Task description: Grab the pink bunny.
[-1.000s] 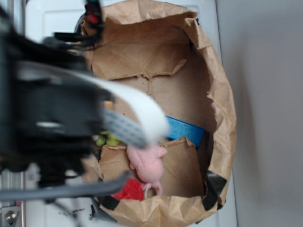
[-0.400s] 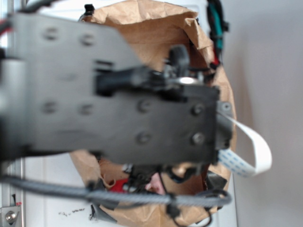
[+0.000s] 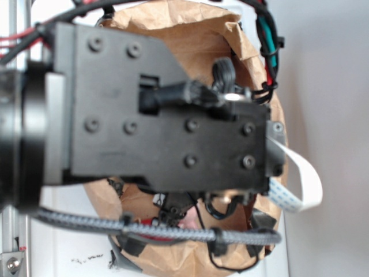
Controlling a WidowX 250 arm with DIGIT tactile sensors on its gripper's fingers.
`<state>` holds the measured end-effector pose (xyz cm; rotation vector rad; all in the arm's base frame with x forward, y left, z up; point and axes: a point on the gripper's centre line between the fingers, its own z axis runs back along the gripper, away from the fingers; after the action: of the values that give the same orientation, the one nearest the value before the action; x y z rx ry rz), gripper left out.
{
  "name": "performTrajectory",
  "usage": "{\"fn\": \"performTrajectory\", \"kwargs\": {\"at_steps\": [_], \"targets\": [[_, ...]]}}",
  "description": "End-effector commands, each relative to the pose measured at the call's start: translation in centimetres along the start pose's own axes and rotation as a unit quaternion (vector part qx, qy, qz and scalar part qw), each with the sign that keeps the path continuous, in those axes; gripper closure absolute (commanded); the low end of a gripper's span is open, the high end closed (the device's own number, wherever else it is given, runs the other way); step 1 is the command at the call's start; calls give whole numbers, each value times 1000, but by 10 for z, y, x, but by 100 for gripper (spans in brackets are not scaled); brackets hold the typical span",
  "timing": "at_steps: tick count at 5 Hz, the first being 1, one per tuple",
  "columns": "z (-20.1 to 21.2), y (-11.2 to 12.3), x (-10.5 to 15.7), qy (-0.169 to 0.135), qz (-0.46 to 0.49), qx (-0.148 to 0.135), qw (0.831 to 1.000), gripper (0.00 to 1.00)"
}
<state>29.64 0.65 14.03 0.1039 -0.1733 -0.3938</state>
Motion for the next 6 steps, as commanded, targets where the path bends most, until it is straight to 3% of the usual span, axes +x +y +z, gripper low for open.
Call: {"fn": "performTrajectory", "kwargs": {"at_steps": [1, 2, 4, 5, 6], "targets": [[-33, 11, 1, -38, -89, -3, 995, 0], [-44, 2, -1, -53, -135, -28, 989, 0], [-30, -24, -12, -69, -225, -124, 964, 0], [-30, -27, -5, -89, -236, -128, 959, 0], [-60, -27, 3, -81, -258, -88, 959, 0]]}}
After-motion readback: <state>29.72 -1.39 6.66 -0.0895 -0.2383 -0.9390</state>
